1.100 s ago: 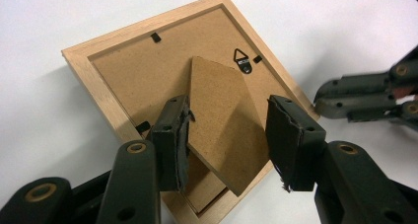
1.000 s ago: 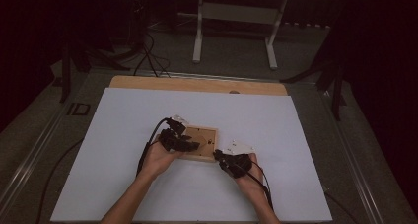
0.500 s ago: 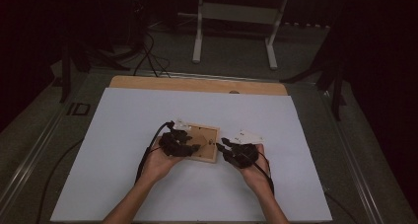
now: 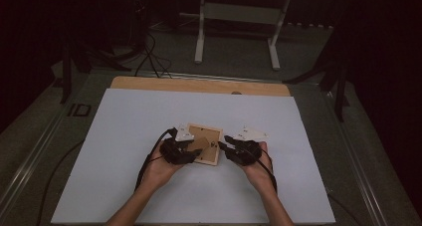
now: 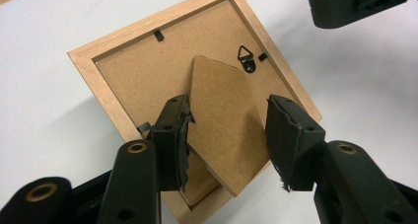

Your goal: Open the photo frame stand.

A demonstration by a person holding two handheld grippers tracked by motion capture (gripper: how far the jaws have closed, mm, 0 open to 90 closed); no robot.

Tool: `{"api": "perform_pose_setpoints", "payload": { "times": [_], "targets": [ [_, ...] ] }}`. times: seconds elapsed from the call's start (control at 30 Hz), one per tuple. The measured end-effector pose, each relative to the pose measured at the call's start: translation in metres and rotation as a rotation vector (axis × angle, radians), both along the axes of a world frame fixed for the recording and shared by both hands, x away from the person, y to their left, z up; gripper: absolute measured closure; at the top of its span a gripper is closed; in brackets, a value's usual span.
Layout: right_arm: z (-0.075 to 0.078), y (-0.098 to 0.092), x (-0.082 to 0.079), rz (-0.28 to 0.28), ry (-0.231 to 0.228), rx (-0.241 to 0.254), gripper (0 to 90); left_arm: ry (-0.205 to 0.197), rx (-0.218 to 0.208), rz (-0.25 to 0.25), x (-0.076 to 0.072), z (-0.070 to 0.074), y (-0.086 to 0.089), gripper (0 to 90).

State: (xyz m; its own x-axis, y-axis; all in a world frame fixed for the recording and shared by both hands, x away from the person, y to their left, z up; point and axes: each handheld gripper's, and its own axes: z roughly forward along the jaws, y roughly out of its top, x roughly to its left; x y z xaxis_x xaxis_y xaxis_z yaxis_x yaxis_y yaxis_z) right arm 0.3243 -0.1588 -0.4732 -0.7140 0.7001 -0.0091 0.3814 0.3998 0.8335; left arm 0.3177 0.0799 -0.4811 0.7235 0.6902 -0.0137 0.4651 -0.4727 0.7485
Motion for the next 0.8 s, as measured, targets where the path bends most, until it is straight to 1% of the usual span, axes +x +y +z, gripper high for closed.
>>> {"api": "perform_pose_setpoints", "payload": {
  "times": [0.1, 0.17, 0.27, 0.53, 0.8],
  "targets": [
    [0.000, -0.001, 0.002, 0.000, 0.011, 0.009, 63.2, -0.021, 0.008, 0.001, -0.004, -0.001, 0.000, 53.2],
    [-0.001, -0.001, 0.004, -0.002, 0.013, 0.007, 62.6, -0.032, 0.015, 0.000, -0.006, -0.001, 0.000, 53.2],
    [-0.001, -0.001, 0.006, -0.001, 0.027, 0.011, 61.2, -0.045, 0.018, -0.002, -0.007, -0.002, 0.000, 53.2],
    [-0.003, -0.001, 0.013, 0.002, 0.062, 0.029, 57.2, -0.079, 0.010, 0.000, -0.013, -0.005, 0.000, 53.2],
    [-0.008, 0.002, 0.020, 0.002, 0.087, 0.019, 54.0, -0.115, 0.017, 0.001, -0.020, -0.007, 0.000, 53.2]
  ]
}}
